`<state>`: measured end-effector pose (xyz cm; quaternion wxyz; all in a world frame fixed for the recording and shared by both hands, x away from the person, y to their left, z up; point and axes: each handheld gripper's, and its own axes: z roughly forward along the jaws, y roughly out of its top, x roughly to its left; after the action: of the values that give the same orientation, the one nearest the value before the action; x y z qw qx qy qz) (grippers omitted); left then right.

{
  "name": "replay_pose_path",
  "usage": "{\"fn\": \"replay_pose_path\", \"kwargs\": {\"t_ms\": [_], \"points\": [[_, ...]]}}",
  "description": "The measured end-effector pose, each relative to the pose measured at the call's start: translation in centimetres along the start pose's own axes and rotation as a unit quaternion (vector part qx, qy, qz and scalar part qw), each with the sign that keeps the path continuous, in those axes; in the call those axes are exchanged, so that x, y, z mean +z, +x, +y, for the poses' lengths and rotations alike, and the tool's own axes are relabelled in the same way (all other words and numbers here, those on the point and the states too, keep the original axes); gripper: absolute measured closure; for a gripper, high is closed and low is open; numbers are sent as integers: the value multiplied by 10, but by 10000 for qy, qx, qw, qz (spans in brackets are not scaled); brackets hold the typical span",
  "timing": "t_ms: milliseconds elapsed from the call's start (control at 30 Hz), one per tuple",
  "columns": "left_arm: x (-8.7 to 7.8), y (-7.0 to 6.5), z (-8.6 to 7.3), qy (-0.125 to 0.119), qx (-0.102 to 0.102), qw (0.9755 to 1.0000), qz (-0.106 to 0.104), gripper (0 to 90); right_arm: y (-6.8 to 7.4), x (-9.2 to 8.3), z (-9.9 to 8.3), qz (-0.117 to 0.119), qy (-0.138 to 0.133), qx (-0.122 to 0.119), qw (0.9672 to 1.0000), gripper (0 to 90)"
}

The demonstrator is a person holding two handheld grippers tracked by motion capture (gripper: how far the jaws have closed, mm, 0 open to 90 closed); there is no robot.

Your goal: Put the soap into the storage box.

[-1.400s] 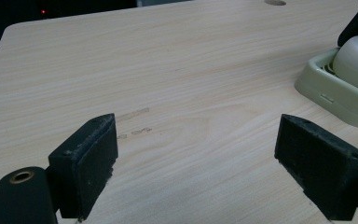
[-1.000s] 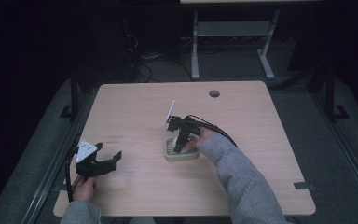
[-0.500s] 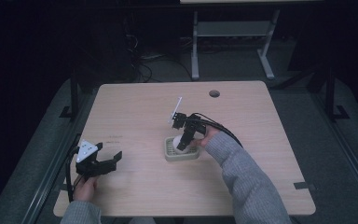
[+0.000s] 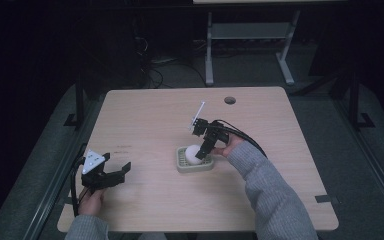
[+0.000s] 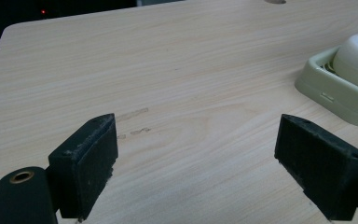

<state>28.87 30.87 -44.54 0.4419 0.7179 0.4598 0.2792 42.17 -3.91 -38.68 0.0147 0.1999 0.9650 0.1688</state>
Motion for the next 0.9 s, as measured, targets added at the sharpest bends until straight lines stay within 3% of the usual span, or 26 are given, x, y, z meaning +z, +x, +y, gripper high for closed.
{"fn": "replay_pose_path", "kwargs": {"t_ms": [900], "points": [[0, 0, 0, 10, 21, 10000, 14, 128, -4, -13, -33, -75, -45, 217, 9997, 204]]}}
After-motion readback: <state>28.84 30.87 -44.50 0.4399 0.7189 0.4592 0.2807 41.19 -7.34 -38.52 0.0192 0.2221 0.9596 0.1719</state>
